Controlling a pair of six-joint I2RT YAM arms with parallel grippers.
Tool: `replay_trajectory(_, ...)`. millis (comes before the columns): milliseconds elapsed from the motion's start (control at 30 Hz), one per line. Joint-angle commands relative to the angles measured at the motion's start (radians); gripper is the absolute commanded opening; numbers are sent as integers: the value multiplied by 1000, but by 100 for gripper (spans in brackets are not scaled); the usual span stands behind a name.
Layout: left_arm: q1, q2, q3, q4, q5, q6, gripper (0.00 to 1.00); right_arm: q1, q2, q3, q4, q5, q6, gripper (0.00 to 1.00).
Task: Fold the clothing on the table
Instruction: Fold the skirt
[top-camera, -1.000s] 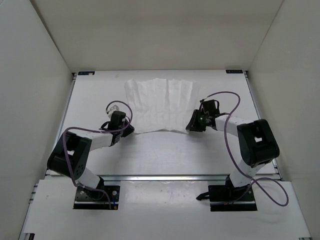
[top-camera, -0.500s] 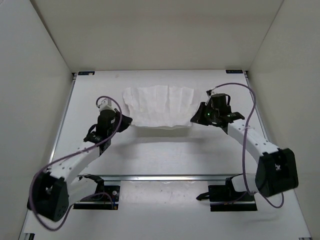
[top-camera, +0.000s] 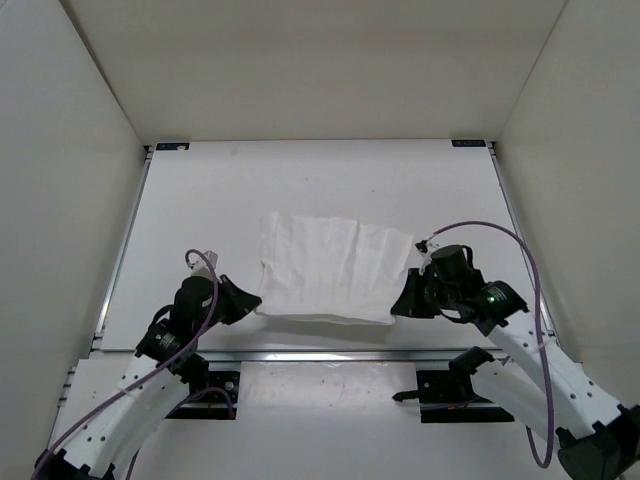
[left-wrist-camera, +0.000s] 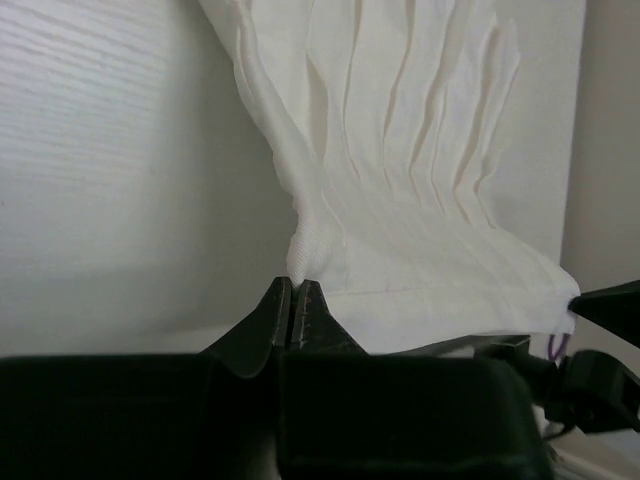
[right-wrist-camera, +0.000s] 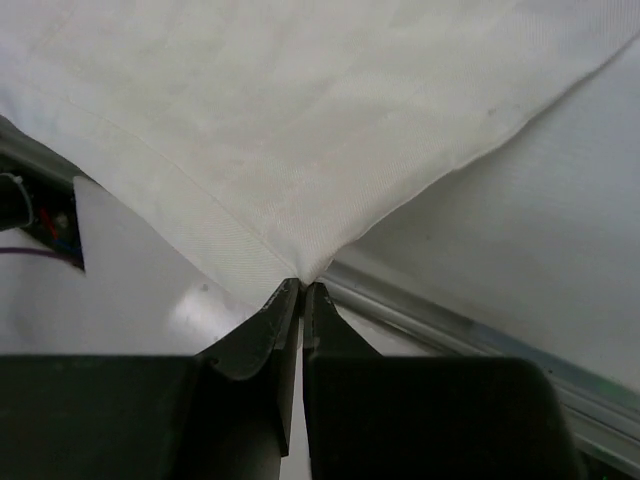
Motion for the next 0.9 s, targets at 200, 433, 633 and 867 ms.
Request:
replay_trajectory(200,59,-121,114,-227,161,-35,0,-221,-163,42,-284,-184,-64,0)
replay_trajectory(433,45,-12,134,-141,153,-30,0,-367,-125,64,-278,-177,-141,0)
replay_trajectory(633,70,187,212,52,149,-4,0,-371,14,119,-157,-177,-129,0)
replay_trajectory(867,176,576,373,261,146,25,0,-483,310,235,54,-181,-132,0)
